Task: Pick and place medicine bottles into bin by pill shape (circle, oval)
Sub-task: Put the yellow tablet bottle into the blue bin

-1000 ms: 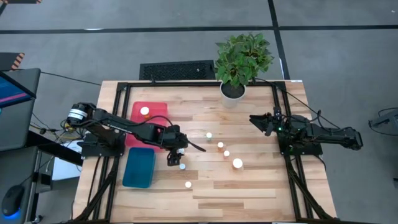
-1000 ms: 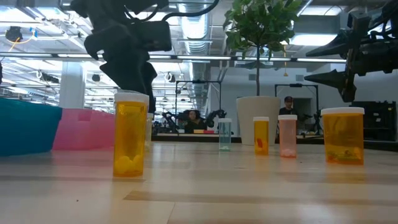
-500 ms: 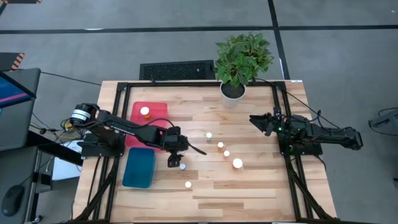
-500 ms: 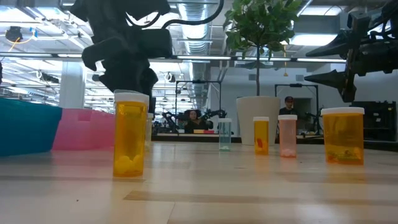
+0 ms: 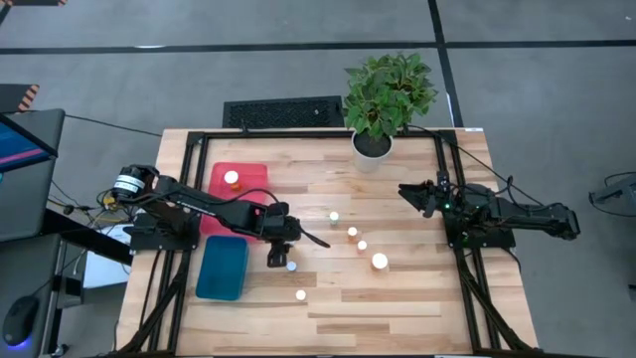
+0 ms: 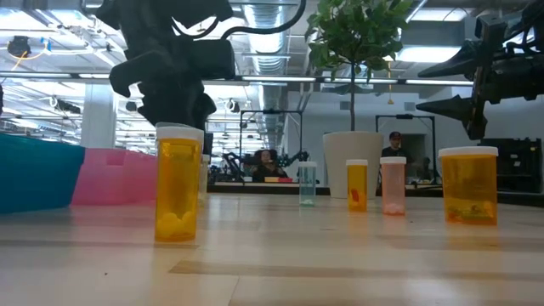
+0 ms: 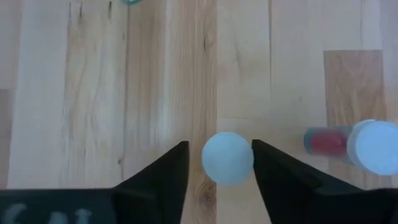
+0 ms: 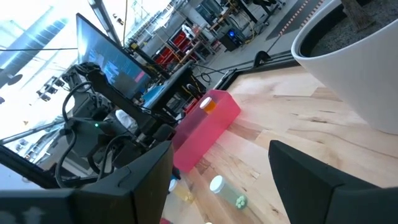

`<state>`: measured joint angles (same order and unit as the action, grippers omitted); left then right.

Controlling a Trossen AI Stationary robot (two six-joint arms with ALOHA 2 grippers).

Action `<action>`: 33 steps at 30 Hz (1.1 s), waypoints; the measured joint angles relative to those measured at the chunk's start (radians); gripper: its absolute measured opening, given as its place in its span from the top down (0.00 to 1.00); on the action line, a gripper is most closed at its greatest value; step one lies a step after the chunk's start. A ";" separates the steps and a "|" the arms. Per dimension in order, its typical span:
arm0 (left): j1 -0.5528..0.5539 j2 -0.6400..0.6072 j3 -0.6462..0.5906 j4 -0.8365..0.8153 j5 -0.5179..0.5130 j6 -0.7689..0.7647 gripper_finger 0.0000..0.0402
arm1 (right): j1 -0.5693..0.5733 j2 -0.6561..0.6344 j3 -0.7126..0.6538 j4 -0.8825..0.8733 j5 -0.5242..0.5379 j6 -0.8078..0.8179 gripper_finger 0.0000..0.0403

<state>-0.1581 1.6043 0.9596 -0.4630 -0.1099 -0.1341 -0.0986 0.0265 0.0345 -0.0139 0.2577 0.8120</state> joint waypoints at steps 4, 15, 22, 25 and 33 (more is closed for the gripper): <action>0.000 0.000 0.000 0.000 0.000 0.002 0.66 | 0.000 0.000 0.000 -0.001 0.000 0.000 0.31; 0.000 -0.039 0.021 -0.024 -0.003 -0.067 0.72 | 0.000 0.000 0.000 -0.001 0.001 0.000 0.31; -0.007 -0.166 0.096 -0.210 -0.020 -0.187 0.72 | 0.000 0.000 0.000 -0.002 0.002 -0.006 0.31; -0.039 -0.251 0.114 -0.321 -0.028 -0.263 0.72 | 0.000 0.000 0.000 -0.002 0.002 -0.009 0.31; -0.265 -0.479 0.118 -0.665 -0.144 -0.695 0.72 | 0.000 0.000 0.000 -0.004 0.002 -0.012 0.31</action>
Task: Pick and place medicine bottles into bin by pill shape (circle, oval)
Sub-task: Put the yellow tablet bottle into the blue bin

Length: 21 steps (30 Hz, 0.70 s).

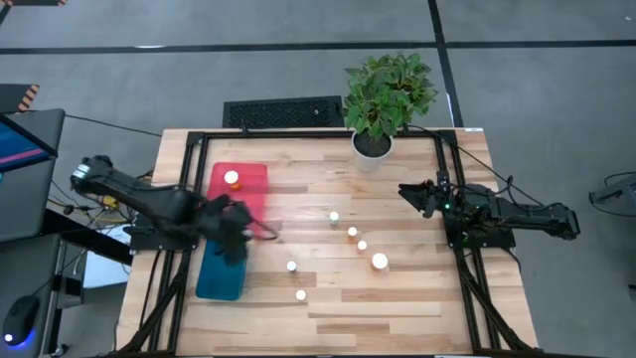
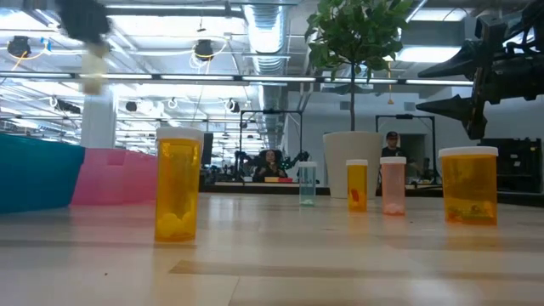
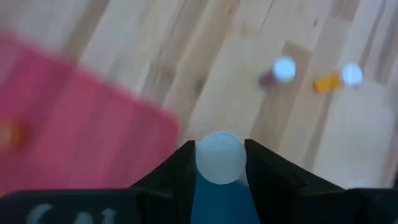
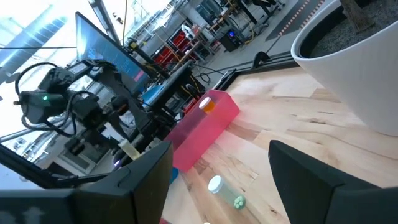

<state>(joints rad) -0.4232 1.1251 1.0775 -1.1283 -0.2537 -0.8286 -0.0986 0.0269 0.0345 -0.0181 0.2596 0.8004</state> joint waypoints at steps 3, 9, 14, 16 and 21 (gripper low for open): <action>-0.122 -0.042 0.000 -0.128 -0.018 -0.211 0.72 | 0.000 0.000 0.000 0.001 0.000 -0.015 0.31; -0.342 -0.032 -0.001 -0.270 -0.121 -0.539 0.72 | 0.000 0.000 0.000 0.001 0.000 -0.017 0.31; -0.447 0.038 -0.002 -0.336 -0.191 -0.719 0.72 | 0.000 0.000 0.000 0.001 0.000 -0.017 0.31; -0.470 0.072 -0.005 -0.326 -0.198 -0.745 0.72 | 0.000 0.000 0.000 0.001 0.000 -0.016 0.31; -0.494 0.124 -0.078 -0.272 -0.204 -0.834 0.70 | 0.000 0.000 0.000 0.002 0.000 -0.016 0.31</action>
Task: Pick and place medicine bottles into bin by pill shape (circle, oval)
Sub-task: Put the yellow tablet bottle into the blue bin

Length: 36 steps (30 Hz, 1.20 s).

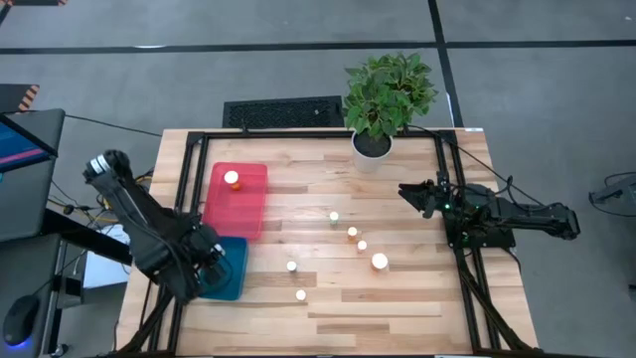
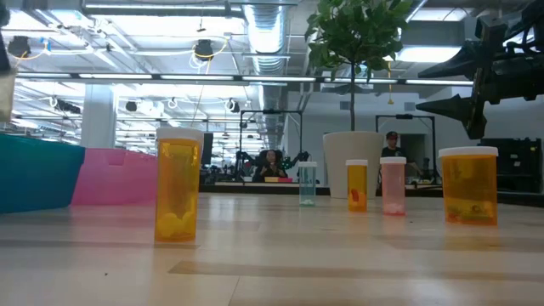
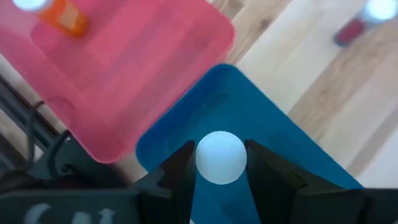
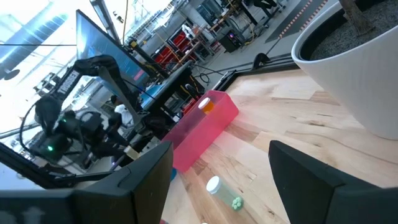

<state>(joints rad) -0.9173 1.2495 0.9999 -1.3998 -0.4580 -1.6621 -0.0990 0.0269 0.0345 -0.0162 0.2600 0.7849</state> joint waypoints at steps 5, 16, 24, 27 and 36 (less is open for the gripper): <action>-0.012 0.002 -0.099 0.052 -0.003 -0.081 0.68 | 0.000 0.000 0.000 0.000 0.000 0.000 0.31; -0.011 0.003 -0.263 0.264 0.013 -0.082 0.69 | 0.000 0.000 0.000 0.001 0.000 0.003 0.31; -0.011 0.006 -0.303 0.260 0.076 -0.093 0.69 | 0.000 0.000 0.000 0.001 0.000 0.002 0.31; -0.011 0.007 -0.303 0.261 0.076 -0.088 0.69 | 0.000 0.000 0.000 0.001 0.000 0.002 0.31; -0.011 0.007 -0.302 0.258 0.068 -0.089 0.65 | 0.000 0.000 0.000 0.001 0.000 0.000 0.31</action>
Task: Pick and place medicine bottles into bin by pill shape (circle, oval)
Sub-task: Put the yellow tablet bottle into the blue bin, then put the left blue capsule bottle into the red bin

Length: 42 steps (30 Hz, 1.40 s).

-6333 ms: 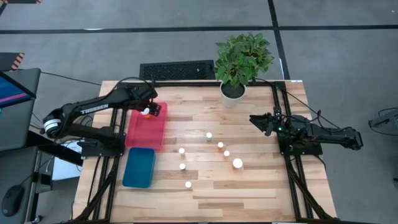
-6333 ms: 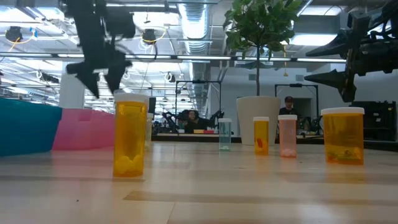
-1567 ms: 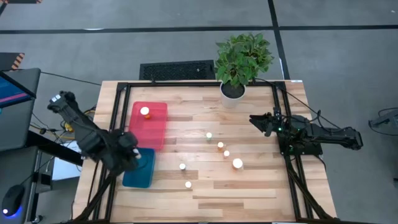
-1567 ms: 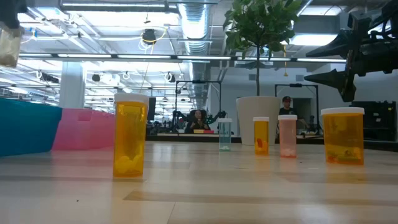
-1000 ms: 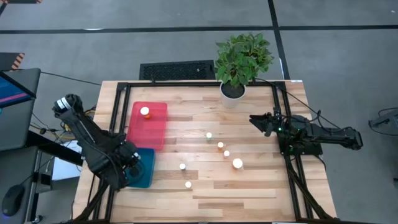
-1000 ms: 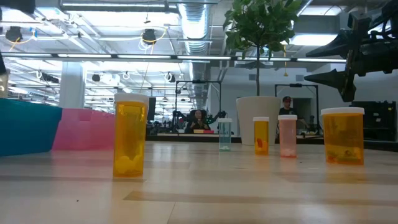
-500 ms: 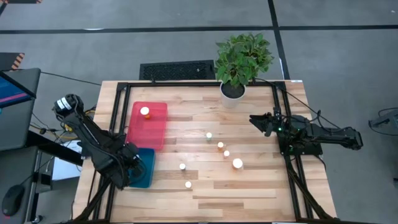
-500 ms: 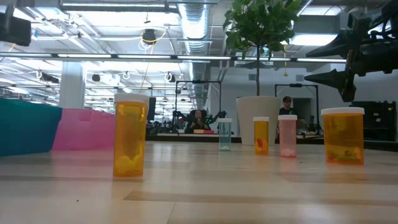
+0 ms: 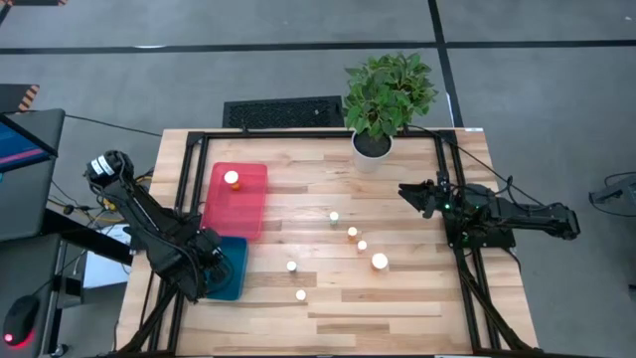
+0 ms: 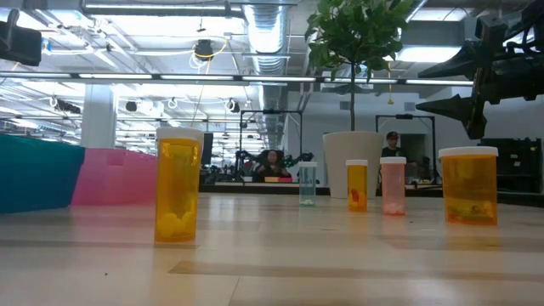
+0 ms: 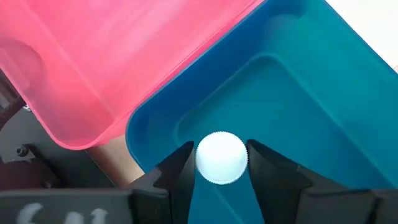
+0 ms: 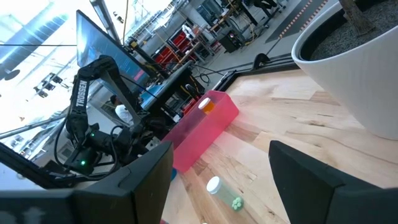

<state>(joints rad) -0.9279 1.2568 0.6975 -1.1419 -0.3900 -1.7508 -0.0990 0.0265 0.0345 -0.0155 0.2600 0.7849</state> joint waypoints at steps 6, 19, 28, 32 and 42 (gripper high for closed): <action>0.000 0.000 0.000 0.000 0.001 -0.004 0.50 | 0.000 0.000 0.000 0.000 0.000 0.000 0.31; 0.000 -0.005 0.101 -0.065 0.007 0.002 0.35 | 0.000 0.000 0.000 0.000 0.000 -0.008 0.31; 0.010 -0.006 0.315 -0.133 -0.092 0.109 0.35 | 0.000 0.000 0.000 0.000 0.000 -0.008 0.31; 0.064 -0.006 0.402 -0.128 -0.183 0.227 0.35 | 0.000 0.000 0.000 0.000 0.000 -0.008 0.31; 0.350 -0.001 0.443 0.208 -0.198 0.762 0.35 | 0.000 0.000 0.000 0.000 0.000 -0.008 0.31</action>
<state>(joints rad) -0.5783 1.2559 1.1404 -0.9343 -0.5880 -0.9888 -0.0990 0.0269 0.0345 -0.0158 0.2598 0.7773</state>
